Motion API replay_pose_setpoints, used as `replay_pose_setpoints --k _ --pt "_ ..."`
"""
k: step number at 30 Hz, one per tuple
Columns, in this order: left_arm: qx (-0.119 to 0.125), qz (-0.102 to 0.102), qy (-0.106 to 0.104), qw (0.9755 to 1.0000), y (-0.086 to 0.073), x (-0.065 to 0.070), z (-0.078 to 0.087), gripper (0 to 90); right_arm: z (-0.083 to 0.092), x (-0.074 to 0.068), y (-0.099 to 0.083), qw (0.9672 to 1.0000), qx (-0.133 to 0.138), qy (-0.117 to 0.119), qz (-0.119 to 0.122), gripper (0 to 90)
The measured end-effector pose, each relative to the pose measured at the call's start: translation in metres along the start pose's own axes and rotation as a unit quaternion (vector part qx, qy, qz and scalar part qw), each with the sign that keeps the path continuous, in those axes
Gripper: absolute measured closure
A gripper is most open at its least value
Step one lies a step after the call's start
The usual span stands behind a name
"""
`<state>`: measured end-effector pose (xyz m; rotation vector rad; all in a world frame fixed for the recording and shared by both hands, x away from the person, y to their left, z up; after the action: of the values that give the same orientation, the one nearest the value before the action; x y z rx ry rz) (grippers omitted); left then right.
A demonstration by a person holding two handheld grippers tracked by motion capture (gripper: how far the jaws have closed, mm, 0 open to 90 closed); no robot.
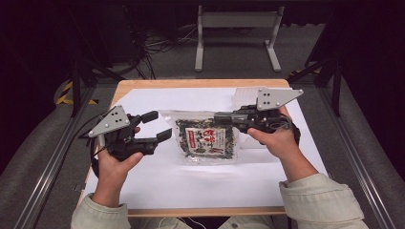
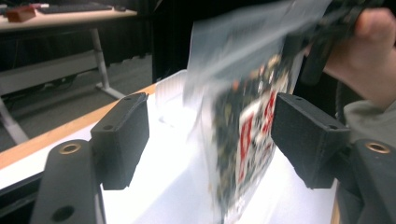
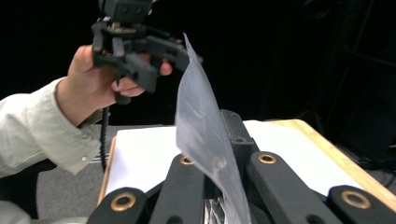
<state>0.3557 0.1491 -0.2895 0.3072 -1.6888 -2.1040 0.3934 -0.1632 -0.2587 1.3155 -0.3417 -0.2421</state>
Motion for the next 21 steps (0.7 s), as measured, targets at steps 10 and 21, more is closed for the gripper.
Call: replay_pose_setpoints --k 10,21 --pt "-0.02 0.027 0.024 0.9992 -0.024 -0.018 0.006 24.2 0.019 0.021 0.016 0.9979 0.003 -0.062 -0.019 86.4" --pt "-0.039 0.041 0.037 0.9977 -0.06 -0.042 0.003 20.9 0.035 0.047 0.027 0.9927 0.02 -0.114 -0.035 86.4"
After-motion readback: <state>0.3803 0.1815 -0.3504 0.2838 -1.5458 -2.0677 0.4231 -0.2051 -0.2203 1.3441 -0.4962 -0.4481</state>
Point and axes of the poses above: each handheld gripper's, and its own axes: z roughly backward along the jaws, y roughly out of its top, x roughly to its right, the point moved 3 cm from there along -z, roughly forward along the jaws, and after that the axes turned 8 degrees about -y, right-handed, at the moved point
